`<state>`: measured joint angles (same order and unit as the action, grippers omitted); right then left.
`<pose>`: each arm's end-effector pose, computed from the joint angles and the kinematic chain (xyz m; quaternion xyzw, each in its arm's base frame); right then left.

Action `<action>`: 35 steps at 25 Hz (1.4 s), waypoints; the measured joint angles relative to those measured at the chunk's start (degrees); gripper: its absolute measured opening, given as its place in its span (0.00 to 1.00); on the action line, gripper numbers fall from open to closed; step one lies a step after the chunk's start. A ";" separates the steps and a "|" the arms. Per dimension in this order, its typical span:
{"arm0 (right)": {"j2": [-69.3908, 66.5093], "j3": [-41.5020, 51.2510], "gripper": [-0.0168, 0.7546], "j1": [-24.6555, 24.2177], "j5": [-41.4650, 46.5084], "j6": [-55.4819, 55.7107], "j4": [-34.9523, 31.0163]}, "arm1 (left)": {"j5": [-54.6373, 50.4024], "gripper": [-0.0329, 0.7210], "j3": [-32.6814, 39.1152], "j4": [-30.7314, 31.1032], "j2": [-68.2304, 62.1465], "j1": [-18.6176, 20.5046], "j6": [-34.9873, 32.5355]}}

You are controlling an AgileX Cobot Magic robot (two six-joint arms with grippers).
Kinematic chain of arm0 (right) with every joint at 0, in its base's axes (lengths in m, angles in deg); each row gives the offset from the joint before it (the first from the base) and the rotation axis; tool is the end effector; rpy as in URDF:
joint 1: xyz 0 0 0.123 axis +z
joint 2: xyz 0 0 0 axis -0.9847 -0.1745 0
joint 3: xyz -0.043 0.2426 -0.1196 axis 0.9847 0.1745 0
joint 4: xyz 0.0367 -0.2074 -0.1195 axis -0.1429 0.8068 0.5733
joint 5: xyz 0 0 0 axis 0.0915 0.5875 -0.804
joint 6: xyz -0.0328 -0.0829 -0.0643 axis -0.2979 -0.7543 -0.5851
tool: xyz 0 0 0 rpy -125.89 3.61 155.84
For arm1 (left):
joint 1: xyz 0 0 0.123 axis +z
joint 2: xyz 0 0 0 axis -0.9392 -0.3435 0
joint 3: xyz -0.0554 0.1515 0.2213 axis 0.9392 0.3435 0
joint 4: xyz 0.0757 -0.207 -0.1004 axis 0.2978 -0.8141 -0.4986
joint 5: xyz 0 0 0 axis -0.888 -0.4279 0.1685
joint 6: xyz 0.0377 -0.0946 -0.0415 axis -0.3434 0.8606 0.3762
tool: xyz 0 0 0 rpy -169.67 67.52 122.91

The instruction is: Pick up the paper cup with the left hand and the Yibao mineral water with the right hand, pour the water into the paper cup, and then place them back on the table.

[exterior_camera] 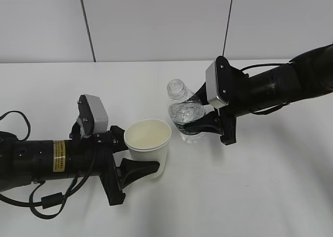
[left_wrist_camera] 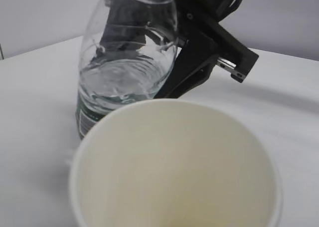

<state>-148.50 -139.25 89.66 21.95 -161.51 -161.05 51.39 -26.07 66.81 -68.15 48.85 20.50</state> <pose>0.3626 0.1436 0.1423 -0.6602 0.5791 0.1755 0.4449 0.2611 -0.1841 0.0959 0.4765 0.6635 -0.3246 0.4768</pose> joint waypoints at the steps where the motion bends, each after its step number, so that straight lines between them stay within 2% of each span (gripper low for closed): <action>1: 0.00 0.00 0.60 0.00 -0.08 -0.95 0.00 | 0.00 0.58 0.00 -0.24 0.00 0.00 0.00; 8: 0.00 -1.86 0.60 0.70 -2.01 -3.37 1.22 | 0.00 0.58 0.00 -0.81 0.00 -0.07 0.00; 15: 0.00 -2.74 0.60 4.46 -8.18 -4.58 2.94 | -0.05 0.58 0.00 -0.81 0.00 -0.18 -0.05; 28: 0.00 -3.83 0.60 4.83 -9.45 -12.18 2.94 | -0.05 0.58 0.00 -0.75 0.00 -0.18 -0.12; 35: 0.00 -4.04 0.60 7.26 -14.44 -13.37 2.53 | -1.74 0.58 -2.26 2.15 0.00 -0.24 -0.12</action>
<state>-148.50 -143.29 96.91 7.51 -174.88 -158.51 49.65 -28.33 68.96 -68.15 48.60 20.38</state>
